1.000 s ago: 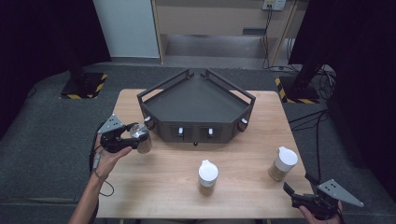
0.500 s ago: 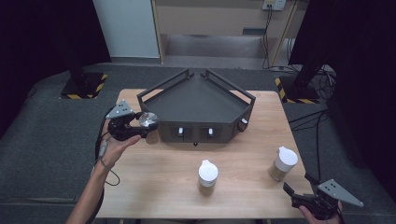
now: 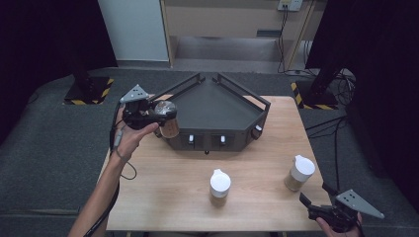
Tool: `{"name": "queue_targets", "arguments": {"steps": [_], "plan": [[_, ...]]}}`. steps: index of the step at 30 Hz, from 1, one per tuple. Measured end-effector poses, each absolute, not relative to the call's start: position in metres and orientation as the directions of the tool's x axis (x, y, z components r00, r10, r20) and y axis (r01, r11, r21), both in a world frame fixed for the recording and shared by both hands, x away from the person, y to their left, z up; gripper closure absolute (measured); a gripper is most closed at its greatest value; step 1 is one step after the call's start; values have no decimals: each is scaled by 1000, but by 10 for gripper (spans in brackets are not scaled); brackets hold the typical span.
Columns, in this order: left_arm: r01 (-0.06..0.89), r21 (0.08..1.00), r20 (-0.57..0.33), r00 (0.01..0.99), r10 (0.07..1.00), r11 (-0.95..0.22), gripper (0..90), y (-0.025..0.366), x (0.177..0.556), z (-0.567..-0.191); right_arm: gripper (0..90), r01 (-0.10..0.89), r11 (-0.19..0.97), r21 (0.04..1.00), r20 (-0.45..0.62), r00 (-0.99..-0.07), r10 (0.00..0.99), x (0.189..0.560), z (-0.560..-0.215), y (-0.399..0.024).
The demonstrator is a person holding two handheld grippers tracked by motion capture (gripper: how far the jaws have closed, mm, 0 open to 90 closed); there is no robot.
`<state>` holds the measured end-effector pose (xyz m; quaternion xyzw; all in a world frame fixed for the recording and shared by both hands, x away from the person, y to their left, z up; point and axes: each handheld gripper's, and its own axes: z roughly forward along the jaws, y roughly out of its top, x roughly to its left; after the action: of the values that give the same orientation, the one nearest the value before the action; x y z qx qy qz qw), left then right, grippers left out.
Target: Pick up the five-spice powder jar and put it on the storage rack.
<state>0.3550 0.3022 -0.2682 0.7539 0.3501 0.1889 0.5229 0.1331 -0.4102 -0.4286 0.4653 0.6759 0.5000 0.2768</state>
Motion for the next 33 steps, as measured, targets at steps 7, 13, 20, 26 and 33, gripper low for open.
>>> {"name": "queue_targets", "arguments": {"steps": [7,13,20,26,33], "plan": [[328,923,-59,639,767,-201,335,286,371,-261,49,354,67,933,93,-415,905,134,-429,-410],[345,921,-67,593,802,-179,335,272,384,-264,51,353,66,933,94,-418,904,134,-429,-411],[338,925,-49,554,831,-171,336,259,393,-272,50,354,66,933,96,-421,902,135,-430,-411],[343,925,-46,531,846,-165,336,251,399,-282,51,354,64,933,99,-422,901,135,-430,-412],[366,918,-58,509,859,-154,335,247,406,-294,52,355,66,933,98,-425,900,135,-430,-413]]}}
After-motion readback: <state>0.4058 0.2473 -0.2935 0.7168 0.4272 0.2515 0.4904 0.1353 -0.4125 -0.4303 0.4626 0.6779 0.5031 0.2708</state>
